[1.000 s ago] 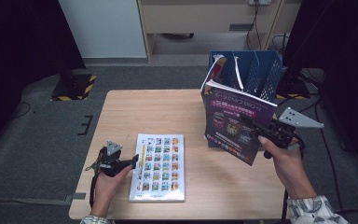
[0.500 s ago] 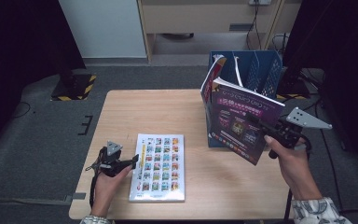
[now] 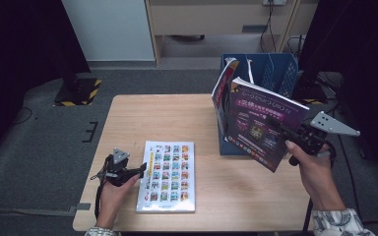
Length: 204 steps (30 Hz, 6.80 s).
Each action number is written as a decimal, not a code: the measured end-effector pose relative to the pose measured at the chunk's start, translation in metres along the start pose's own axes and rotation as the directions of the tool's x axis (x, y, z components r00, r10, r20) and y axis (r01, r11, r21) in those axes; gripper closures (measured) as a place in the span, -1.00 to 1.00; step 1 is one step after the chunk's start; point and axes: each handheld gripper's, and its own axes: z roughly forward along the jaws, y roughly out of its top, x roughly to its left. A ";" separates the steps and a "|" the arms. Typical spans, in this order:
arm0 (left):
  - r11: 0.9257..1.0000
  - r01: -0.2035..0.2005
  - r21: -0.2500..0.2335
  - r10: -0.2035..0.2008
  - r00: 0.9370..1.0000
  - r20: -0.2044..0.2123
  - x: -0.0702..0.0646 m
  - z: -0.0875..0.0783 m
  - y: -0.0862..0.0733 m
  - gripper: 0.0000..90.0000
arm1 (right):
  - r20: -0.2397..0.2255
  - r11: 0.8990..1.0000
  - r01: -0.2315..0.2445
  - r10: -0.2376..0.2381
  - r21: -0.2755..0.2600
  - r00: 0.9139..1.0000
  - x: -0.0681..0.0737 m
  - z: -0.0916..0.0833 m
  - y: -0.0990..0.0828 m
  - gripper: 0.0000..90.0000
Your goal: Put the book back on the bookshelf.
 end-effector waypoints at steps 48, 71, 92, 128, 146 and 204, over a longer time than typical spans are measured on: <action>1.000 -0.001 0.002 0.001 1.000 0.000 0.000 0.001 -0.001 -0.67 | 0.092 1.000 -0.009 0.009 0.000 0.996 -0.023 -0.030 0.003 0.87; 1.000 0.000 0.002 0.000 1.000 -0.002 0.000 0.001 -0.001 -0.67 | 0.172 1.000 0.010 -0.010 0.002 0.985 -0.036 -0.038 0.010 0.87; 1.000 -0.008 0.005 0.008 1.000 -0.001 -0.001 0.001 -0.001 -0.67 | 0.274 0.999 0.025 -0.036 0.045 0.961 -0.049 -0.028 0.015 0.87; 1.000 0.003 -0.013 -0.003 1.000 -0.005 0.002 0.000 -0.001 -0.67 | 0.441 0.997 -0.032 0.000 0.065 0.897 -0.089 0.073 0.018 0.87; 1.000 -0.002 -0.014 0.002 1.000 0.005 -0.001 0.003 -0.002 -0.67 | 0.463 0.998 -0.051 0.031 0.030 0.886 -0.101 0.104 0.002 0.87; 1.000 -0.016 -0.016 0.016 1.000 -0.002 -0.001 0.002 -0.001 -0.67 | 0.418 0.982 -0.079 0.000 0.171 0.909 -0.094 0.124 -0.046 0.85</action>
